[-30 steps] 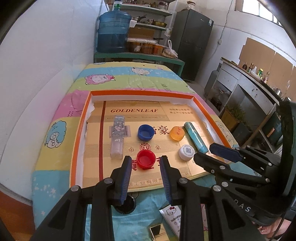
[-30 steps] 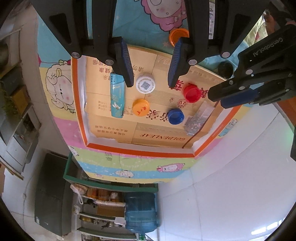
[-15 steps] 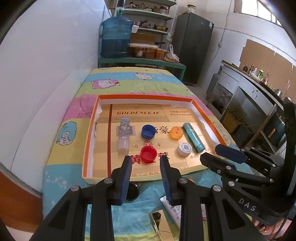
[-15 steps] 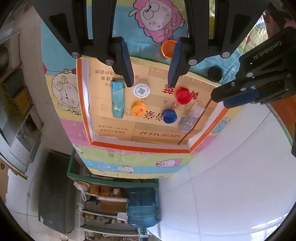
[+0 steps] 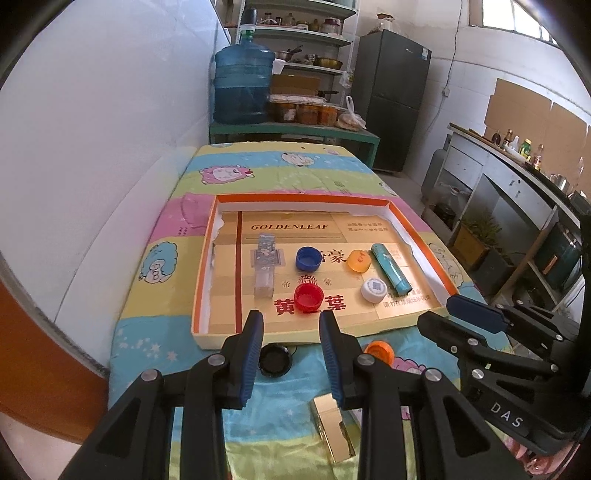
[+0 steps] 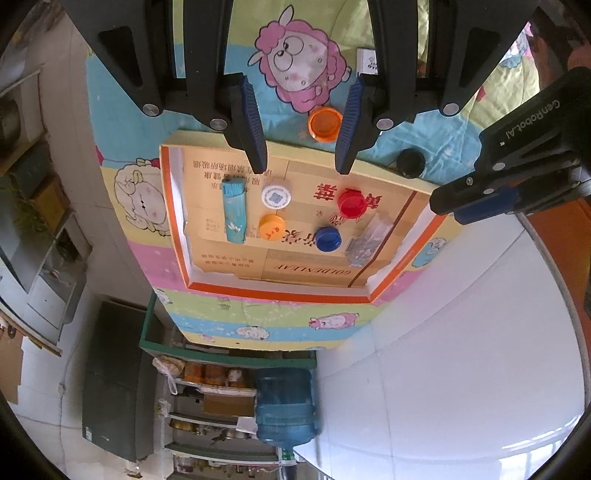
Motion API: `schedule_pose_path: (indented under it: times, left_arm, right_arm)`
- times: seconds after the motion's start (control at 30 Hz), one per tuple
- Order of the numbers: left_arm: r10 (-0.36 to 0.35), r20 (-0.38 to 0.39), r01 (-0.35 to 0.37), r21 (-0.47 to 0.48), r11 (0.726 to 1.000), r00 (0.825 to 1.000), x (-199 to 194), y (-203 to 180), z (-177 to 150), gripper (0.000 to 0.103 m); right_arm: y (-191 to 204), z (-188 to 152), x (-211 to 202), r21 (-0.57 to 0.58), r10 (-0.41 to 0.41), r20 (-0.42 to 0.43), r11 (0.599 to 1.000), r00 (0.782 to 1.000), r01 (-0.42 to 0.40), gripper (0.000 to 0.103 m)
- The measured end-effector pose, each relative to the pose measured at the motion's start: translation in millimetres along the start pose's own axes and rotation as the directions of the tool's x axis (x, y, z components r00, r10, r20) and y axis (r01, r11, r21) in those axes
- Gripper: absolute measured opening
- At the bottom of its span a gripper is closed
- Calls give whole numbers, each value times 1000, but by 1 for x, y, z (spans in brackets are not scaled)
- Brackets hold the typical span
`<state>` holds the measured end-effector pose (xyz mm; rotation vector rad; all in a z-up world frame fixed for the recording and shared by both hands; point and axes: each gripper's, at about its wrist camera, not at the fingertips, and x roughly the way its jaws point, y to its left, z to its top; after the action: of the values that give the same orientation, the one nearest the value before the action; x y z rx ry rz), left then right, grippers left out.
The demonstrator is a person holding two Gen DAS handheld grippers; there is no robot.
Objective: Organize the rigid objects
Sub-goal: 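Withdraw both tools from the tray toward the remaining boxes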
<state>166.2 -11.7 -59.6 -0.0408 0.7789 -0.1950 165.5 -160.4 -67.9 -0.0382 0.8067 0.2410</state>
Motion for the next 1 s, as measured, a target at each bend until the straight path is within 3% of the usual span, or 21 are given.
schedule_pose_path:
  times: [0.6, 1.0]
  left_arm:
    - [0, 30, 1, -19, 1000, 1000, -38, 7, -20, 31]
    - [-14, 7, 15, -50, 999, 1000, -43, 15, -46, 31]
  right_arm:
    - [17, -20, -35, -6, -13, 27, 1000, 1000, 13, 39]
    - [27, -43, -34, 2, -11, -6, 1000, 1000, 11, 39]
